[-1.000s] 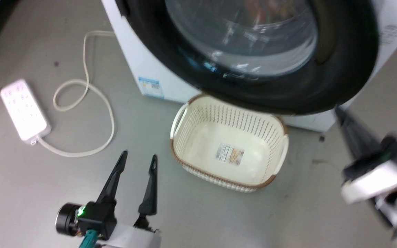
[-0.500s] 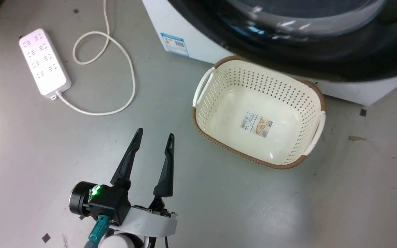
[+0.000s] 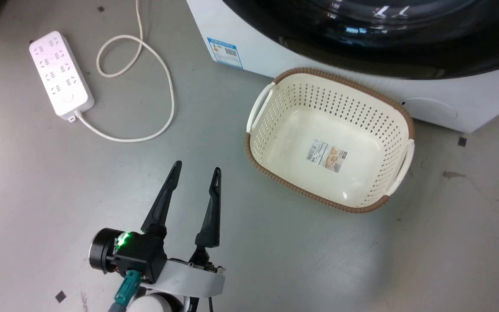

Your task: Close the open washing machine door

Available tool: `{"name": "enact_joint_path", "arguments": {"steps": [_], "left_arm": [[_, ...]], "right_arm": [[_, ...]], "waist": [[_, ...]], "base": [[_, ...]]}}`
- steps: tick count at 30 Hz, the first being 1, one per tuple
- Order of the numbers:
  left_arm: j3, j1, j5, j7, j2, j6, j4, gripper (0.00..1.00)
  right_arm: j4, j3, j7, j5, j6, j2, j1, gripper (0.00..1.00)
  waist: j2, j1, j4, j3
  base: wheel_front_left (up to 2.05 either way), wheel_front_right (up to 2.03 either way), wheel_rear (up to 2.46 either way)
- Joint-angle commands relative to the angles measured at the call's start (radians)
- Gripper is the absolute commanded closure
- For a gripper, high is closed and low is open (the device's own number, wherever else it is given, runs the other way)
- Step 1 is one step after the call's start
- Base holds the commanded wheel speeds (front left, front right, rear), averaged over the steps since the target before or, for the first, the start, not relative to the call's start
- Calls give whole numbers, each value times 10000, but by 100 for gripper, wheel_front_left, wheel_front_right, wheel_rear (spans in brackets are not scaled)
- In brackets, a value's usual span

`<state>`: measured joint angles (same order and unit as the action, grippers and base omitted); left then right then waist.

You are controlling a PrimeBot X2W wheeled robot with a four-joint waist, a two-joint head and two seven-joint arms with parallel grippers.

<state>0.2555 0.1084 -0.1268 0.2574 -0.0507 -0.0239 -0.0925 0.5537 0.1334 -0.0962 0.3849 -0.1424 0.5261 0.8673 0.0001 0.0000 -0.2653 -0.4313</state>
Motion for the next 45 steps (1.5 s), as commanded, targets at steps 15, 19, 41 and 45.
{"name": "enact_joint_path", "arguments": {"steps": [15, 19, 41, 45], "left_arm": [[-744, -527, -33, 43, 4, 288, 689, 0], [-932, -784, -9, 43, 5, 377, 780, 0], [-1389, -1480, -126, 43, 5, 725, 1688, 0], [-1446, -1491, -135, 43, 5, 681, 1726, 0]], "right_arm": [[-1088, -112, -1589, -218, 117, -1211, -3268, 0], [-1911, -710, -1634, -538, 117, -1745, -4437, 0], [-5380, -2398, -1655, -2560, 117, -4755, -9550, 0], [-5359, -2344, -1655, -2531, 117, -4756, -9575, 0]], "waist": [[-1, 0, 1284, 2777], [-1, 0, 1648, 3268], [-1, 0, 2705, 4373], [-1, 0, 2642, 4369]], "base": [[0, 0, 0], [0, 0, 0], [0, 0, 0], [0, 0, 0]]}}
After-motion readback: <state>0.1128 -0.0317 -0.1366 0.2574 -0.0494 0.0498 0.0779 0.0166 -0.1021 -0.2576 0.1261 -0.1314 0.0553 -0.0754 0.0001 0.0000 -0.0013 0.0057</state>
